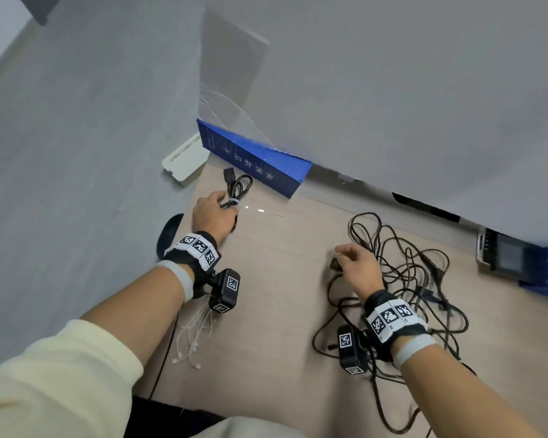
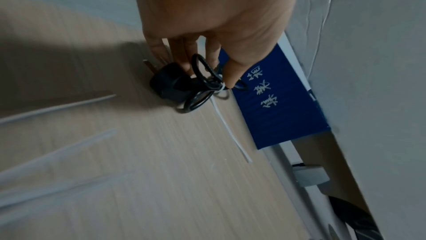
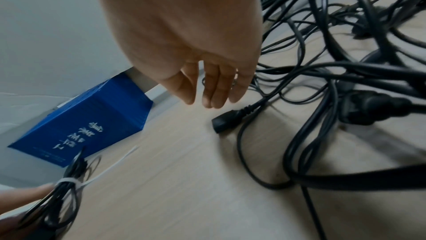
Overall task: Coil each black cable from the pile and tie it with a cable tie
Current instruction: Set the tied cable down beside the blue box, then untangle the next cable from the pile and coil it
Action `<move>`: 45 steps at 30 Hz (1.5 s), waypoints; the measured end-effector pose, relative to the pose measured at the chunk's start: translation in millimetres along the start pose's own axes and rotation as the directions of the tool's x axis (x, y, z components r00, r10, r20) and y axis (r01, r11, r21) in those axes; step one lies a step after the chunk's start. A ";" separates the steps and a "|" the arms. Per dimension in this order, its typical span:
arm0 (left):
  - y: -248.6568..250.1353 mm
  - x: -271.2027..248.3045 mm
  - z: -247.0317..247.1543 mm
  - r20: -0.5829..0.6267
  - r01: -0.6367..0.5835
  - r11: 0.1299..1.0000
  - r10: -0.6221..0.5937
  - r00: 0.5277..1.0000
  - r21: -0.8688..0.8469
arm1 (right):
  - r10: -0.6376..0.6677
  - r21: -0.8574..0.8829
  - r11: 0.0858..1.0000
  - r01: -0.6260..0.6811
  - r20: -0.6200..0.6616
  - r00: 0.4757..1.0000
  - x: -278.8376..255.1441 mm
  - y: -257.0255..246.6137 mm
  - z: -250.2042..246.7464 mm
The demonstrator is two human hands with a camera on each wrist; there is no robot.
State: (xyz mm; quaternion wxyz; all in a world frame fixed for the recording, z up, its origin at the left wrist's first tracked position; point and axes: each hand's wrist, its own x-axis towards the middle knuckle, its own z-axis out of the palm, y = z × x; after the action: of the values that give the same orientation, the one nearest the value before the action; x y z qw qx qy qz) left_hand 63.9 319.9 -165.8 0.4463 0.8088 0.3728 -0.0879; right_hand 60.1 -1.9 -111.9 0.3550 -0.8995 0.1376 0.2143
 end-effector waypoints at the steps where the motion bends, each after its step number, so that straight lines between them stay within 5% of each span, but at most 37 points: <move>1: 0.1 -2.9 -1.6 -0.005 0.002 1.000 -0.002 1.000 -0.011 | 0.026 -0.041 0.999 -0.027 -0.035 0.999 -0.5 2.3 -5.8; 7: 18.0 -38.4 -18.4 -0.115 -0.012 1.000 0.009 0.993 -0.027 | 0.093 -0.460 0.886 -0.052 0.066 0.993 -3.6 17.2 -12.1; 14: 34.4 -107.6 -2.4 -0.063 -0.028 0.999 0.031 0.998 0.040 | 0.080 -0.588 0.808 0.014 0.133 0.988 -4.6 12.0 -13.8; 18: 56.8 -148.2 15.5 0.205 -0.031 0.987 0.063 0.977 -0.155 | -0.041 -0.401 0.910 0.105 0.164 0.986 -14.7 13.7 -21.8; 26: 122.9 -222.6 53.4 0.572 -0.326 0.945 0.259 0.778 0.015 | -0.360 -0.006 0.929 0.369 0.213 0.908 -49.0 6.7 -64.8; 30: 144.6 -248.5 51.9 0.502 -0.346 0.938 0.292 0.814 0.016 | -0.400 0.109 0.916 0.385 0.262 0.878 -59.6 21.0 -95.3; 34: 167.5 -261.6 32.3 0.417 -0.209 0.938 0.313 0.853 -0.277 | -0.288 -0.062 0.942 0.329 0.349 0.892 -63.0 54.5 -120.8; 39: 186.5 -276.2 8.1 0.288 -0.078 0.806 0.298 0.910 -0.587 | -0.112 -0.283 0.939 0.196 0.286 0.952 -54.0 98.5 -153.3; 45: 176.0 -303.4 18.1 0.266 -0.009 0.744 0.251 0.931 -0.668 | -0.296 -0.031 0.949 0.313 0.247 0.923 -69.8 65.8 -171.0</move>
State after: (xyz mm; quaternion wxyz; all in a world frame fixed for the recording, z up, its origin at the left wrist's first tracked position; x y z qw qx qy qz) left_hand -27.0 89.5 83.2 0.7636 0.5970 0.2390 -0.0575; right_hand 22.4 -161.3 -4.1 0.3661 -0.8895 -0.0554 0.2679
